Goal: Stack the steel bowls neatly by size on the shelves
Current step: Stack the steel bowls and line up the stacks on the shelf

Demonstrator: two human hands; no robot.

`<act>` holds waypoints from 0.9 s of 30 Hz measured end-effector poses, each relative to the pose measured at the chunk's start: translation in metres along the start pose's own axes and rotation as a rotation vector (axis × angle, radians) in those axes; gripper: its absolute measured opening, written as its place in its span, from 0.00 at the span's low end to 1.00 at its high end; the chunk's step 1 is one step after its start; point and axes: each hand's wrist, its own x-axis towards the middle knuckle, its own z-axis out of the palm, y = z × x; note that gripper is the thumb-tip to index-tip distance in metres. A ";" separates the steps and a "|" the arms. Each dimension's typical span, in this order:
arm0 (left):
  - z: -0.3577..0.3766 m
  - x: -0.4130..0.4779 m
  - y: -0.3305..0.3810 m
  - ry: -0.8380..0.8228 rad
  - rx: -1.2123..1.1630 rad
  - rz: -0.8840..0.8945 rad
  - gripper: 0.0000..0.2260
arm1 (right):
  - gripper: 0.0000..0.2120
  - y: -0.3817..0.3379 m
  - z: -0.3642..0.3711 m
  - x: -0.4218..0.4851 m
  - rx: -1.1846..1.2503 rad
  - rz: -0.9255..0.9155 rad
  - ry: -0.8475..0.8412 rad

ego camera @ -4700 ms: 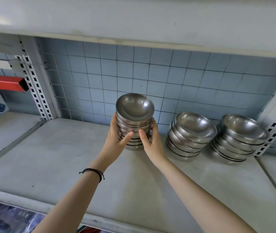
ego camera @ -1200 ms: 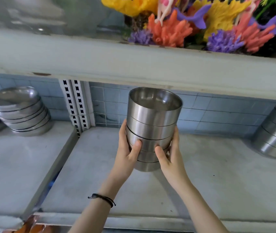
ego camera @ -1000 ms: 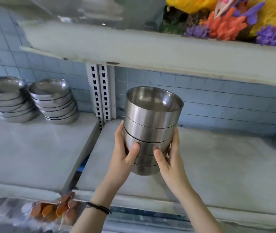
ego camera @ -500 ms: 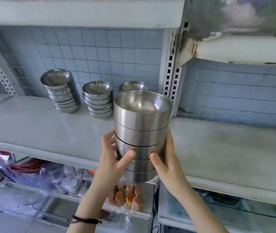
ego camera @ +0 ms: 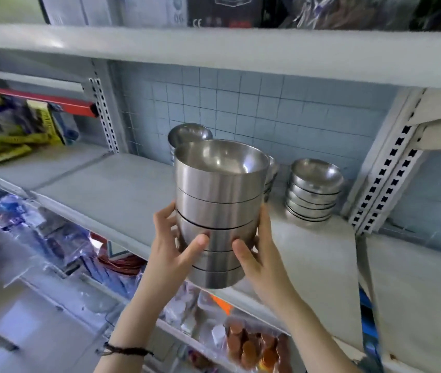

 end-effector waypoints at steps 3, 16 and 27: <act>-0.022 0.019 -0.016 0.027 0.022 -0.013 0.35 | 0.45 0.014 0.025 0.026 0.032 -0.018 -0.031; -0.107 0.123 -0.096 0.067 -0.004 -0.049 0.27 | 0.41 0.057 0.124 0.145 0.049 -0.028 -0.085; -0.178 0.212 -0.156 -0.083 -0.013 -0.032 0.43 | 0.43 0.083 0.208 0.215 0.011 -0.030 0.045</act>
